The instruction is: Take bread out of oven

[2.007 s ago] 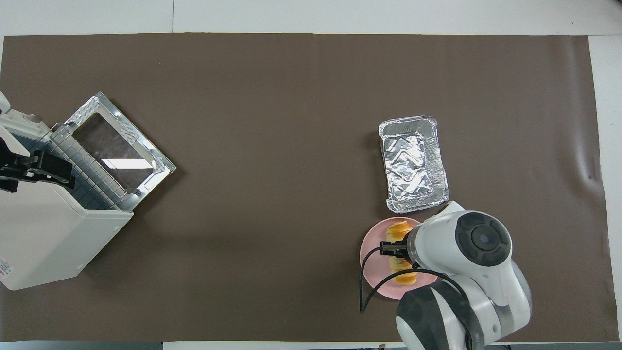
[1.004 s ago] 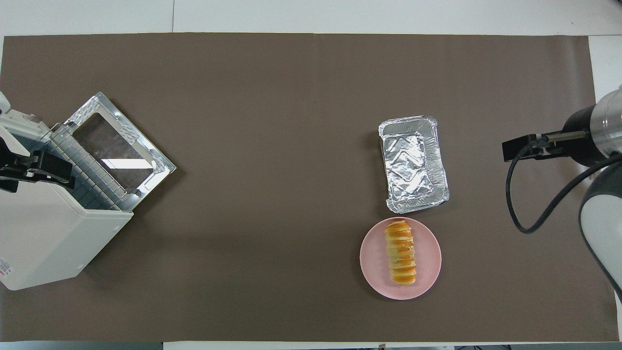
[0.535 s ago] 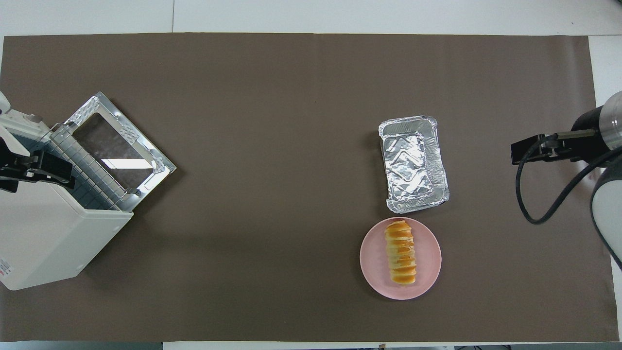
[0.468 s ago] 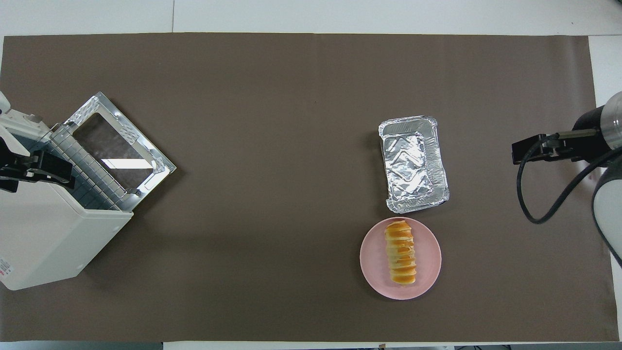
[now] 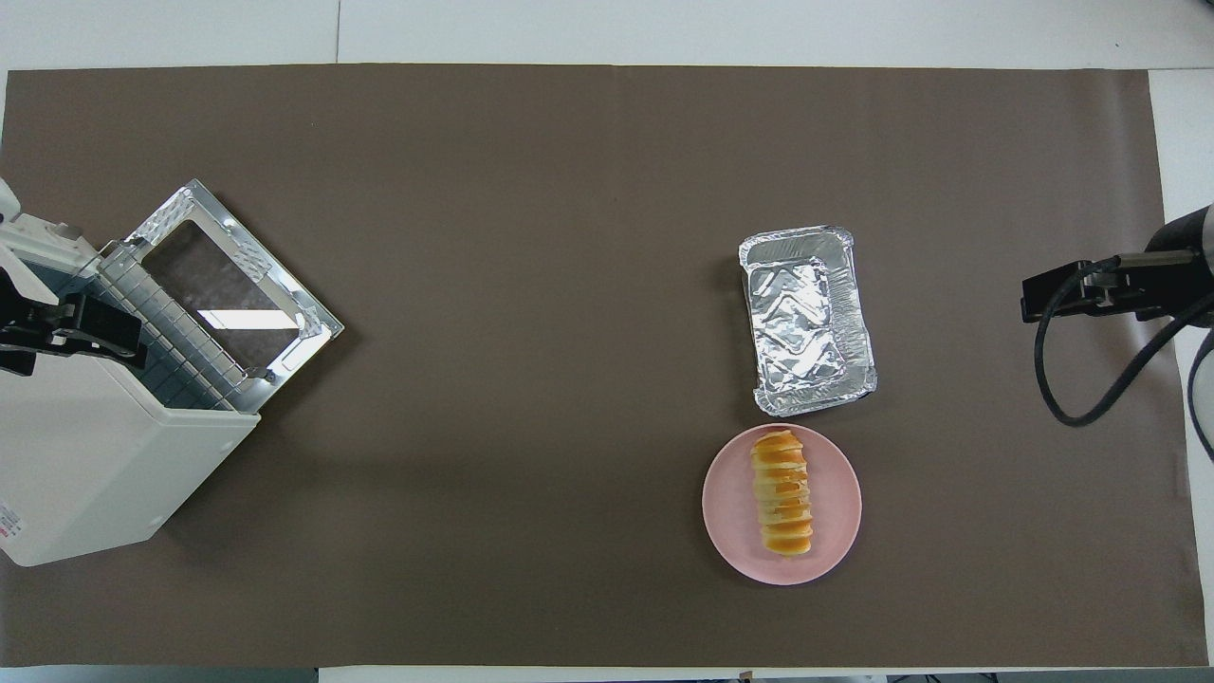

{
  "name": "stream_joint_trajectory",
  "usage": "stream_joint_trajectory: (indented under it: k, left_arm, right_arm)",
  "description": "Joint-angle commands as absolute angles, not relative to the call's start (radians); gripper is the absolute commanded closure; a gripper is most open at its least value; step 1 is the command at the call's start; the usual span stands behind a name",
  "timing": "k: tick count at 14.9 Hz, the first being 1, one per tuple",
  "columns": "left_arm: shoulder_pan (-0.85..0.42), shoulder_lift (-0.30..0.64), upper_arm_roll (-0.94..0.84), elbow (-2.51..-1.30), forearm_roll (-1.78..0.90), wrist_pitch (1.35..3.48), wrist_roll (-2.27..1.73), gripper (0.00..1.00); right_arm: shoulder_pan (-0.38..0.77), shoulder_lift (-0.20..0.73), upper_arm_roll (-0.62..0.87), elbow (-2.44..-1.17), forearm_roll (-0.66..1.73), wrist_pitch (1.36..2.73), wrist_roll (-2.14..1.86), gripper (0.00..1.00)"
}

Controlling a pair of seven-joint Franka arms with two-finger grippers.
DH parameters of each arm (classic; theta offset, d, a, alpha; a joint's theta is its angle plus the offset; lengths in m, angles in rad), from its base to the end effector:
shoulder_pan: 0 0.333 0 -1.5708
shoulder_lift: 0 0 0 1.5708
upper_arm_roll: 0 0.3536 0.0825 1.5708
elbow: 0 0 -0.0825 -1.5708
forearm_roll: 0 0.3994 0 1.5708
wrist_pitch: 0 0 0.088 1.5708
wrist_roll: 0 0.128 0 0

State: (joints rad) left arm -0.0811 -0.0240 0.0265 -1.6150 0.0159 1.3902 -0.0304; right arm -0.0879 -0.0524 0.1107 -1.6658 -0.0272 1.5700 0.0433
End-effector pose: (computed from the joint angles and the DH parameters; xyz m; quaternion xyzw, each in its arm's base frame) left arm 0.5350 -0.0268 0.6199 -0.9949 0.0114 0.0998 0.0119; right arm 0.5488 0.0106 0.6240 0.9996 -0.0101 -0.0213 0.0172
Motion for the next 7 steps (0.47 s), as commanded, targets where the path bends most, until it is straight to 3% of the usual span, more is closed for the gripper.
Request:
stream_joint_trajectory:
  k: [1,3,7]
  left_arm:
    - [-0.066,-0.043,0.014,-1.631,0.031,1.404,-0.034,0.0]
    - [-0.066,-0.043,0.014,-1.631,0.031,1.404,-0.034,0.0]
    - [-0.066,-0.043,0.014,-1.631,0.031,1.404,-0.034,0.0]
  right_arm:
    - [-0.019,-0.041,0.022,-1.646,-0.026,1.534,0.031,0.0]
    - [0.072,-0.046,-0.073,-1.652,-0.026,1.534,0.031,0.0]
    - [0.074,-0.048,-0.094,-1.651,-0.025,1.526,0.031,0.0]
